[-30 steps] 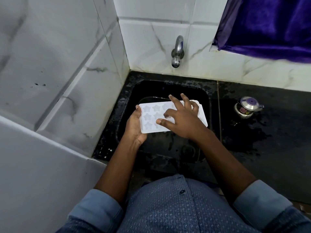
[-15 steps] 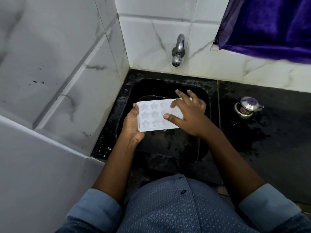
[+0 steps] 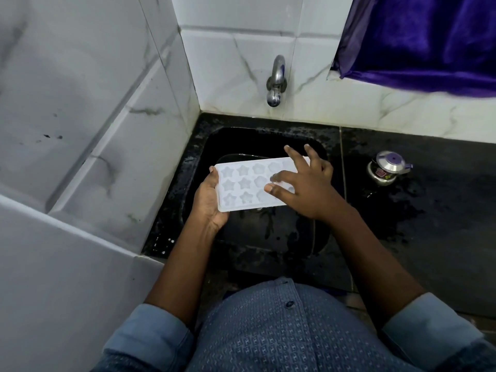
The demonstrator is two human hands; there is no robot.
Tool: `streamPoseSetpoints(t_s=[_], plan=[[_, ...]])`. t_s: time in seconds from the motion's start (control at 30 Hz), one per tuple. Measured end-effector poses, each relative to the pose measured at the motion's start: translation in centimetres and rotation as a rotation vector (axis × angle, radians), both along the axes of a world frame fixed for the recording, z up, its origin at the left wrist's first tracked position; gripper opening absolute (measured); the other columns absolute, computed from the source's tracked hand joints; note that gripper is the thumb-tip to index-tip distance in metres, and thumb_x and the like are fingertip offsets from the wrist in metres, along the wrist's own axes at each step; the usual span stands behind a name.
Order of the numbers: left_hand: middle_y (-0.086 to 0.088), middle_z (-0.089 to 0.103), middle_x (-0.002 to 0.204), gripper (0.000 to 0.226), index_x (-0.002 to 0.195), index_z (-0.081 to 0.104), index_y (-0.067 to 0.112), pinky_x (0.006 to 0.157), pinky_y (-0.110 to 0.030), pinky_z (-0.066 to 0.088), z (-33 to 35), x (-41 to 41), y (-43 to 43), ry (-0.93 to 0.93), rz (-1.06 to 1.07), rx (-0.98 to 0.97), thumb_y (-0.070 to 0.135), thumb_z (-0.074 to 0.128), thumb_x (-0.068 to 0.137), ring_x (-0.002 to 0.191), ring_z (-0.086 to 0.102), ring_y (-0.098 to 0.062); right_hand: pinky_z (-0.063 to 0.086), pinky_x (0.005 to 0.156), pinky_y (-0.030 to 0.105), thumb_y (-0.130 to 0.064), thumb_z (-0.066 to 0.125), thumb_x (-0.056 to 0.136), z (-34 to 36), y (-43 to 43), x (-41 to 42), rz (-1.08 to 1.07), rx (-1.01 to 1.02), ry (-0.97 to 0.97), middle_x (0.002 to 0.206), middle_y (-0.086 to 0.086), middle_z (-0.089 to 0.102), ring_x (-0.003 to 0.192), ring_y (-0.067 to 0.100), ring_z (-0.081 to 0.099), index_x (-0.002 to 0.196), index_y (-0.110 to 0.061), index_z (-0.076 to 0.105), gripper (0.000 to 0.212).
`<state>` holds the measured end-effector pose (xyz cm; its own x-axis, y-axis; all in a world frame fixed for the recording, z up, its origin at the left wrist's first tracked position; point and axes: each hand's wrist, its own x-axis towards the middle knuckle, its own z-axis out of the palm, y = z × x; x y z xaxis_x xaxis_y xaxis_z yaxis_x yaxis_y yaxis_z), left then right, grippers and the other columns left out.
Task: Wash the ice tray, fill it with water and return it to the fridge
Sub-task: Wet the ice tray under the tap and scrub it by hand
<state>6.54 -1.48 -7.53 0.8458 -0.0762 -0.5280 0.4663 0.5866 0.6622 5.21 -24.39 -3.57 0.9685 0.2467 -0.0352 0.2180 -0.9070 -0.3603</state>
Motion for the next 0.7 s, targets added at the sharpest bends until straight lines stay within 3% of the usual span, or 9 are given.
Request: streamPoseSetpoints(t_s=[0.17, 0.3, 0.4, 0.7], plan=[[-0.023, 0.073, 0.127, 0.069, 0.136, 0.063, 0.002, 0.073, -0.049, 0.065, 0.32, -0.11, -0.20, -0.007, -0.002, -0.009, 0.059, 0.035, 0.109, 0.108, 0.075, -0.039, -0.008, 0.120, 0.054, -0.085, 0.030, 0.092, 0.47, 0.34, -0.18, -0.006, -0.040, 0.039, 0.175, -0.006, 0.005, 0.158, 0.023, -0.018, 0.123, -0.043, 0.070, 0.065], [-0.022, 0.075, 0.122, 0.067, 0.131, 0.066, 0.003, 0.070, -0.049, 0.065, 0.62, -0.27, -0.36, -0.014, -0.019, -0.020, 0.057, 0.034, 0.110, 0.102, 0.077, -0.038, -0.008, 0.120, 0.054, -0.085, 0.030, 0.091, 0.39, 0.63, -0.23, -0.004, -0.033, 0.031, 0.175, -0.004, 0.005, 0.158, 0.023, -0.016, 0.114, -0.039, 0.069, 0.065], [-0.021, 0.077, 0.118, 0.064, 0.125, 0.068, 0.004, 0.067, -0.049, 0.065, 0.94, -0.28, -0.37, -0.011, -0.017, -0.020, 0.057, 0.035, 0.110, 0.099, 0.078, -0.038, -0.008, 0.120, 0.055, -0.085, 0.029, 0.091, 0.58, 0.73, -0.24, -0.008, -0.049, 0.046, 0.175, -0.004, 0.004, 0.158, 0.024, -0.017, 0.119, -0.040, 0.069, 0.067], [-0.024, 0.071, 0.130, 0.069, 0.135, 0.064, 0.002, 0.075, -0.049, 0.065, 0.69, -0.23, -0.39, -0.024, -0.031, 0.006, 0.060, 0.036, 0.109, 0.108, 0.075, -0.039, -0.008, 0.120, 0.055, -0.083, 0.031, 0.094, 0.89, 0.74, -0.20, -0.010, -0.045, 0.045, 0.175, -0.004, 0.007, 0.158, 0.023, -0.016, 0.109, -0.037, 0.074, 0.064]])
